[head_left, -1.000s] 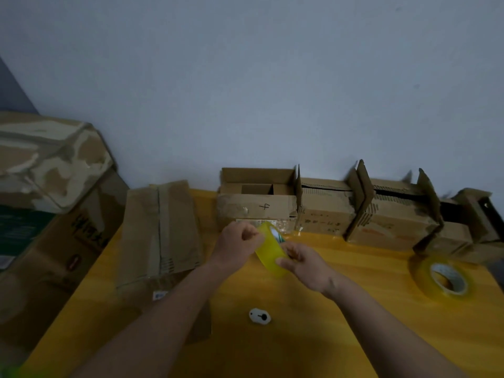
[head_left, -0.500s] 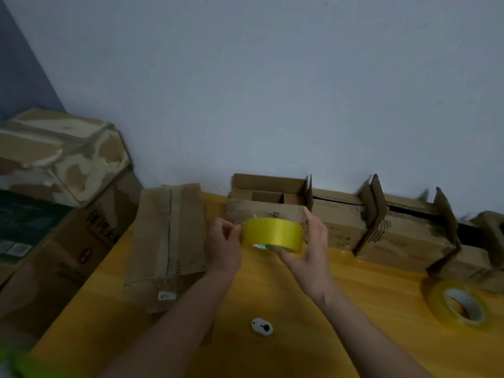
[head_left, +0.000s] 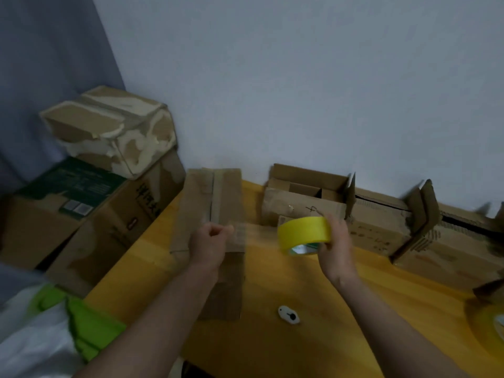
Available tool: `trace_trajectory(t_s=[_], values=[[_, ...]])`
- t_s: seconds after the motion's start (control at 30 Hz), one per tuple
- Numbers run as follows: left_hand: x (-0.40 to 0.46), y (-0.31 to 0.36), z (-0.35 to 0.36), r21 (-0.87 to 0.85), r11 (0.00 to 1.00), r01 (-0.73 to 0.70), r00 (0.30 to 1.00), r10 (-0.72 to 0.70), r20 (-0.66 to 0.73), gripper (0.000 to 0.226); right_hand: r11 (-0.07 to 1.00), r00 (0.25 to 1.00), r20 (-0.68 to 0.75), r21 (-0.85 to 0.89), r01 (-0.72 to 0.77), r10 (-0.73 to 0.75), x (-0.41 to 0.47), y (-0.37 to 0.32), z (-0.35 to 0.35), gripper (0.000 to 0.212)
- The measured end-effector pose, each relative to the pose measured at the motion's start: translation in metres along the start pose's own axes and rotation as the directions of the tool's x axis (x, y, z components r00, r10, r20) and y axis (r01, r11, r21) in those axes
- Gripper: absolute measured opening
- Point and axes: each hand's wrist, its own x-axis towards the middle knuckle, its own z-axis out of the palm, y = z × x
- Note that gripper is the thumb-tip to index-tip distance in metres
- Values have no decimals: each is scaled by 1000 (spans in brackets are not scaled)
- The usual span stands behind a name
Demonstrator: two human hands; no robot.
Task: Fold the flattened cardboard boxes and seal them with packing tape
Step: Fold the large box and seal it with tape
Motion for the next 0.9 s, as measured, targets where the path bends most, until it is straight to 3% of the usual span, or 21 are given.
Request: trace_trajectory(t_s=[0.17, 0.27, 0.37, 0.4, 0.47, 0.53, 0.7, 0.77, 0.9], values=[[4, -17, -29, -83, 994, 75, 996, -70, 51, 18, 998, 1000, 3, 53, -31, 31, -9, -4, 24, 68], [1, -23, -44, -109, 991, 72, 997, -70, 23, 21, 997, 999, -29, 56, 45, -44, -14, -3, 31, 64], [1, -32, -58, -92, 993, 75, 997, -77, -23, 20, 977, 988, 79, 178, 119, -135, -24, -11, 33, 70], [2, -36, -63, -69, 994, 79, 996, -82, -35, 20, 977, 974, 142, 144, 157, -178, -27, -12, 33, 72], [6, -46, -75, -57, 993, 105, 990, -110, -90, 19, 944, 932, 253, -133, 301, -262, -27, -10, 32, 78], [8, -55, -85, -52, 991, 124, 984, -130, -123, 20, 817, 895, 321, -392, 422, -309, -26, -2, 30, 83], [15, -55, -96, -37, 993, 115, 982, -119, -144, 26, 981, 925, 374, -142, 129, -68, -28, 0, 33, 80], [19, -56, -101, -80, 990, 115, 972, -128, -195, 33, 988, 932, 349, -80, 132, -96, -30, -1, 34, 70], [18, -66, -101, -162, 980, 118, 962, -154, -226, 30, 950, 887, 413, -130, 285, -209, -34, -1, 31, 80]])
